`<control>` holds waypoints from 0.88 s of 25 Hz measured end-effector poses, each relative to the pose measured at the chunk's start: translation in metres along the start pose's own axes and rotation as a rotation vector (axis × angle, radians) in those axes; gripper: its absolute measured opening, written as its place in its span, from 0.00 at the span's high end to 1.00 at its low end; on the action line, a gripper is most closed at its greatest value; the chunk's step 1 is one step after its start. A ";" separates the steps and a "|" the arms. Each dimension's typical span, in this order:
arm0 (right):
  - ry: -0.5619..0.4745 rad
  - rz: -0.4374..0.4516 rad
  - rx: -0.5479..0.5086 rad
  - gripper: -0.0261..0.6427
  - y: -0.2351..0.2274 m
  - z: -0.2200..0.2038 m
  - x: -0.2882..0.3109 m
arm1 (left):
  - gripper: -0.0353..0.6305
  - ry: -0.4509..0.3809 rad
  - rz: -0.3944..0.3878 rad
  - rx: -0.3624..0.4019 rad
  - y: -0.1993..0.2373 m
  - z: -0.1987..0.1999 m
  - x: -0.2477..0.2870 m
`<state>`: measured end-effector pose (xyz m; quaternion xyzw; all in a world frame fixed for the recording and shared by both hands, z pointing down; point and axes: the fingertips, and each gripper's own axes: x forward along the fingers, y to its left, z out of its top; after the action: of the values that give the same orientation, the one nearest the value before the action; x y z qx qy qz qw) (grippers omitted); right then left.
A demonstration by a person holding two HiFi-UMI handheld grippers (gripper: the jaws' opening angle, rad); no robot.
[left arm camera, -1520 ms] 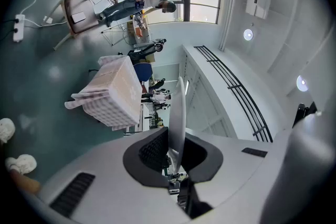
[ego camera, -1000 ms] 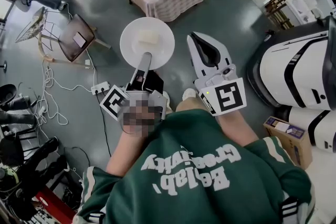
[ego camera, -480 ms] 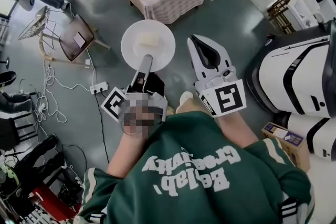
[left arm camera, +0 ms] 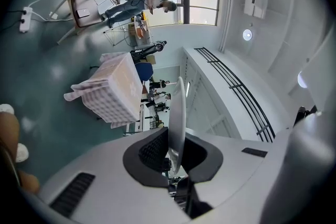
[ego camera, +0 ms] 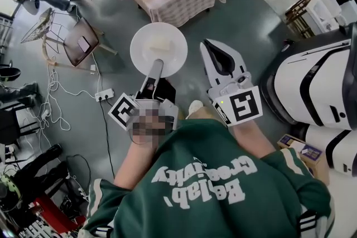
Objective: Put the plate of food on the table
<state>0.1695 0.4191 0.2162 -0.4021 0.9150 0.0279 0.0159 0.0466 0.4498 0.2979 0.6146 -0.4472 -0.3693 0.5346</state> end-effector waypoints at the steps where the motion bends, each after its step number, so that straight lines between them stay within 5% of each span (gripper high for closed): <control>1: 0.000 0.001 0.001 0.94 -0.001 -0.001 -0.001 | 0.90 0.000 -0.001 -0.001 0.000 -0.001 0.001; 22: -0.009 -0.033 -0.027 0.94 -0.050 -0.019 0.050 | 0.90 0.013 -0.048 0.004 0.016 0.034 0.078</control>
<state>0.1722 0.3469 0.2307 -0.4173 0.9077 0.0416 0.0153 0.0379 0.3644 0.3106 0.6287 -0.4298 -0.3771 0.5270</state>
